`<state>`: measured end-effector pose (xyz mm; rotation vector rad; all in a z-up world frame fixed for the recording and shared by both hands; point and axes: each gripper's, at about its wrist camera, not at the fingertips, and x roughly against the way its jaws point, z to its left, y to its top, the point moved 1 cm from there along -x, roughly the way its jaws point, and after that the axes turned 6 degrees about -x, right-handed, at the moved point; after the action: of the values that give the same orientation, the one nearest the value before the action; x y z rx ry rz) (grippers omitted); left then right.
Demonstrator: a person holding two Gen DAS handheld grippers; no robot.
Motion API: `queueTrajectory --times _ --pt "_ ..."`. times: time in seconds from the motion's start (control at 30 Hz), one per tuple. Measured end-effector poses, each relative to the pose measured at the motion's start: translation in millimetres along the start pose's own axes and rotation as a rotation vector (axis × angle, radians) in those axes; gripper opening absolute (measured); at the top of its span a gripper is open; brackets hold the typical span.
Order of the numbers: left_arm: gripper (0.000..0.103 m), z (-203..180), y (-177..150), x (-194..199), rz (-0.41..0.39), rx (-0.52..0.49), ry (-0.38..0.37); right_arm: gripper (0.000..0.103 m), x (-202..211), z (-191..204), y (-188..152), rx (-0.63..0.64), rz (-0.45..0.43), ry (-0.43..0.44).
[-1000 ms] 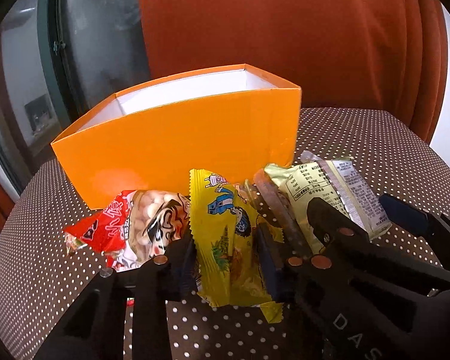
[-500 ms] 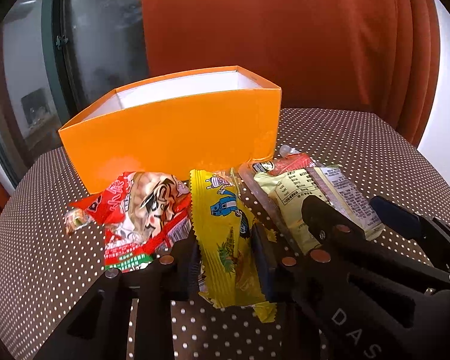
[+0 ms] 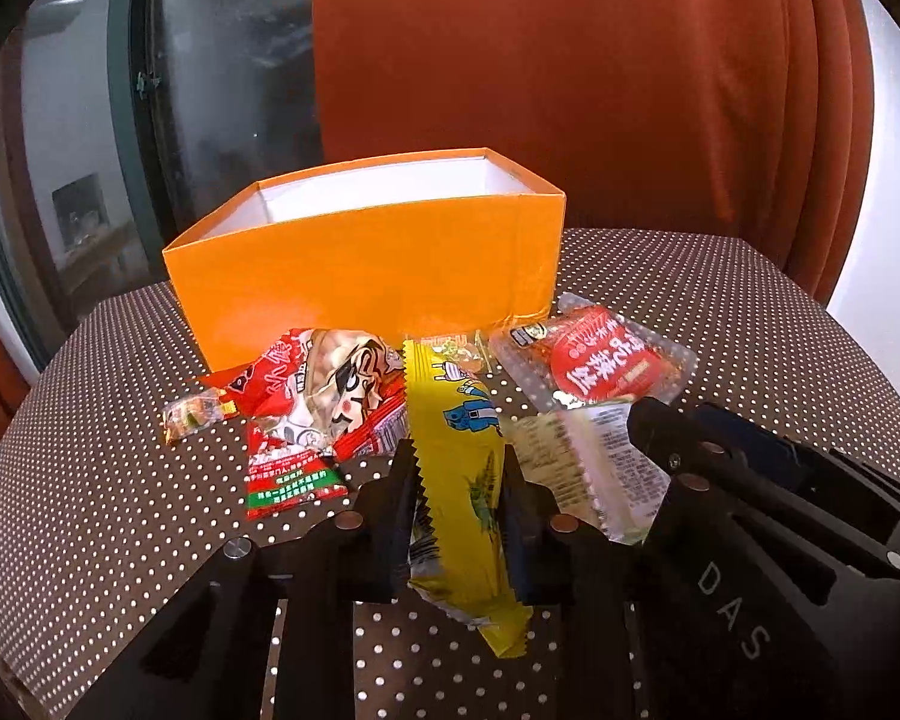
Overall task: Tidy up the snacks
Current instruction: 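Lift the yellow cartoon bag with the left tool while the right tool holds the beige packet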
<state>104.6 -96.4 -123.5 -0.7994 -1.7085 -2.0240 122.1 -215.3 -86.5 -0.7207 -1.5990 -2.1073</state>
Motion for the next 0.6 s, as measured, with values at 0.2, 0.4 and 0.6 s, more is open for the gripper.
queueTrajectory --times 0.2,0.4,0.6 --pt "0.023 4.8 -10.5 -2.0 0.008 -0.001 0.002 0.034 -1.5 6.0 -7.1 0.04 0.02 -0.002" --pt "0.029 7.3 -14.0 -0.5 -0.009 -0.012 0.012 0.075 -6.7 0.6 -9.4 0.032 0.013 -0.054" --pt "0.051 14.1 -19.3 -21.9 0.048 0.009 0.016 0.076 -24.7 -6.5 -10.9 0.027 0.065 -0.088"
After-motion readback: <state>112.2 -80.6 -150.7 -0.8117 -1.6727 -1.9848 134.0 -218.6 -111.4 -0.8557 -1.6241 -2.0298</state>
